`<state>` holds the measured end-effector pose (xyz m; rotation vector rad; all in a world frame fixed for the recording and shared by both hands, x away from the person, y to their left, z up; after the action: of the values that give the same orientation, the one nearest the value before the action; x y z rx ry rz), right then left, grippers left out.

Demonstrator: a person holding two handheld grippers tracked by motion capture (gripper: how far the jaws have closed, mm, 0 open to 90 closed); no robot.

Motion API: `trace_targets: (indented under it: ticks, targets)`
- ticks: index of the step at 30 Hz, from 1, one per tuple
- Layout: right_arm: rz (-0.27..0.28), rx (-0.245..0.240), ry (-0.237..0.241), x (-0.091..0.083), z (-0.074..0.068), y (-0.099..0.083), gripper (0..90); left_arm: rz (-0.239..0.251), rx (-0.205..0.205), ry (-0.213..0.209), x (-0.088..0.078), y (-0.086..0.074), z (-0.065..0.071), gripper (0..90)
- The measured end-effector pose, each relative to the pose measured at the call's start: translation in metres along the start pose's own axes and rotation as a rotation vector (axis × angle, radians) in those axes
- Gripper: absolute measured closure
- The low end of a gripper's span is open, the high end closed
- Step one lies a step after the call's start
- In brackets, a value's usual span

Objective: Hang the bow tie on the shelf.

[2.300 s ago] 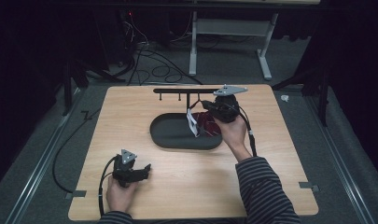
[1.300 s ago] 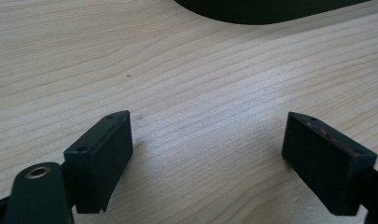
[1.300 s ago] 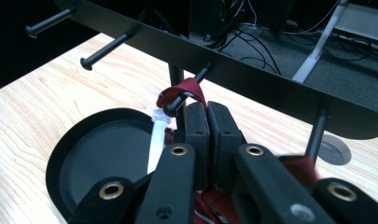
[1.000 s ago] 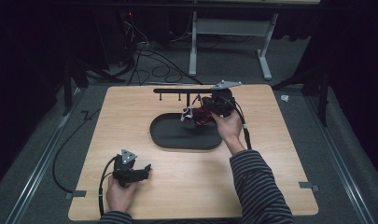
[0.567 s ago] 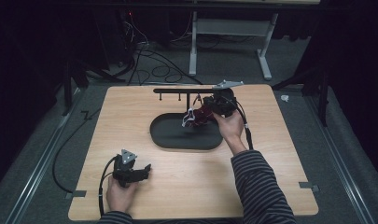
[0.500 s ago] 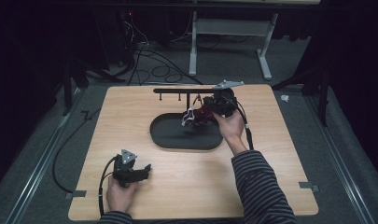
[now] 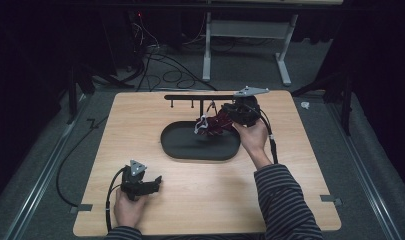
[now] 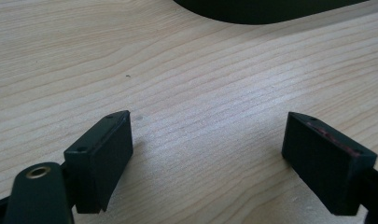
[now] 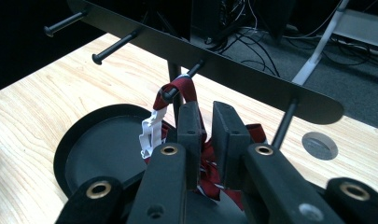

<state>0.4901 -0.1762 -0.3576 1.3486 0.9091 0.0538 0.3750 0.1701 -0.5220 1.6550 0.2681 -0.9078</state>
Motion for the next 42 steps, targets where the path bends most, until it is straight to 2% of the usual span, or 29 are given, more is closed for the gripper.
trace_targets:
  ticks: [36, 42]
  targets:
    - [0.028, 0.053, -0.001, -0.037, 0.023, -0.026, 76.8, 0.0, -0.001, -0.001, 0.0, 0.0, 0.0, 16.6]
    - [0.044, 0.05, -0.001, -0.045, 0.025, -0.029, 74.9, 0.0, 0.0, -0.001, 0.0, 0.0, 0.0, 16.6]
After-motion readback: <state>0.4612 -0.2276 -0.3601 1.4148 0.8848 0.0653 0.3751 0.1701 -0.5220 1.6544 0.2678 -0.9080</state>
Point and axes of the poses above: each handheld gripper's, and its own axes: x roughly forward along the jaws, y roughly out of its top, z roughly to its right, the point moved 2 cm from there along x, roughly forward along the jaws, and after that the axes turned 4 degrees about y, right-handed, at the moved point
